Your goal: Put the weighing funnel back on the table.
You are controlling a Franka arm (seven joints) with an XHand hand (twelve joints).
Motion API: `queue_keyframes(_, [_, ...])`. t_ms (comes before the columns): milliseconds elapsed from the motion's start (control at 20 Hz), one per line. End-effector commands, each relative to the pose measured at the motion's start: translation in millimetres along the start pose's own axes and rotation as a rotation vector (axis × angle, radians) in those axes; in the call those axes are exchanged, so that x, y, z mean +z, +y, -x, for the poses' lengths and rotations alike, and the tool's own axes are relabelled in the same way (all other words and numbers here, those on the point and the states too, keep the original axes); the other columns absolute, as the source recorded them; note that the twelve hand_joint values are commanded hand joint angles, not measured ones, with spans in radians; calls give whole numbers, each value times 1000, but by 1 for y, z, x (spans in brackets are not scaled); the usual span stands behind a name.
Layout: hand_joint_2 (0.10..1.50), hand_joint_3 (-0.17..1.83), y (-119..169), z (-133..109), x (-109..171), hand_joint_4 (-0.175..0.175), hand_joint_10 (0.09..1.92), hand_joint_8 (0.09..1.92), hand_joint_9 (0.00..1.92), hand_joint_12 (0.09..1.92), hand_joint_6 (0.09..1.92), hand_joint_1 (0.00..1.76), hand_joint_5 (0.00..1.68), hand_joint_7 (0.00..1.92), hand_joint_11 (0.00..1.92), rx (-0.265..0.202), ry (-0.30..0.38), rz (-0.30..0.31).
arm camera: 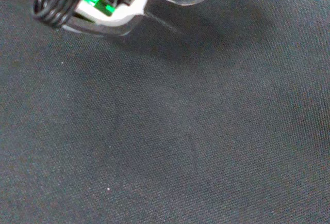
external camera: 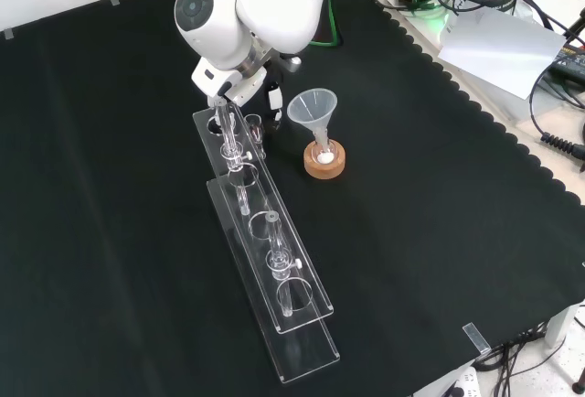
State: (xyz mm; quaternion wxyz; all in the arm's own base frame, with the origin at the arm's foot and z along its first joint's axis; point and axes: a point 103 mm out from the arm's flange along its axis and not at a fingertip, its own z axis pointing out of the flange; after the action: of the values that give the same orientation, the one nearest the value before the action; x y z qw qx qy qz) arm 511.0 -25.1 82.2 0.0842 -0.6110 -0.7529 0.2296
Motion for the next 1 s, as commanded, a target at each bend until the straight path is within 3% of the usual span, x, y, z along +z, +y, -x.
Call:
queue_keyframes(50, [659,779,-1,6,8,175,154,589,1164,950,976,1088,1130,779,978,1,26,3])
queue_keyframes(200, [814,514,-2,7,10,175,145,635,1101,994,962,1057,1070,681,906,-1,30,3])
queue_keyframes(300, [779,509,-3,7,9,75,155,663,1036,1043,894,980,918,595,827,-2,21,-2])
queue_keyframes(350, [741,556,-3,8,8,43,170,672,999,1069,874,954,834,556,783,0,21,-3])
queue_keyframes(500, [657,644,-6,10,5,-20,291,697,816,1175,681,896,506,399,597,6,23,-4])
queue_keyframes(600, [631,645,-8,11,2,-41,443,702,651,1251,441,861,381,285,459,12,27,-12])
queue_keyframes(750, [616,626,-12,15,-1,-56,613,706,485,1317,204,823,321,166,344,18,31,-22])
queue_keyframes(1000, [604,602,-23,21,-11,-61,671,701,389,1341,92,786,303,93,273,35,33,-4])
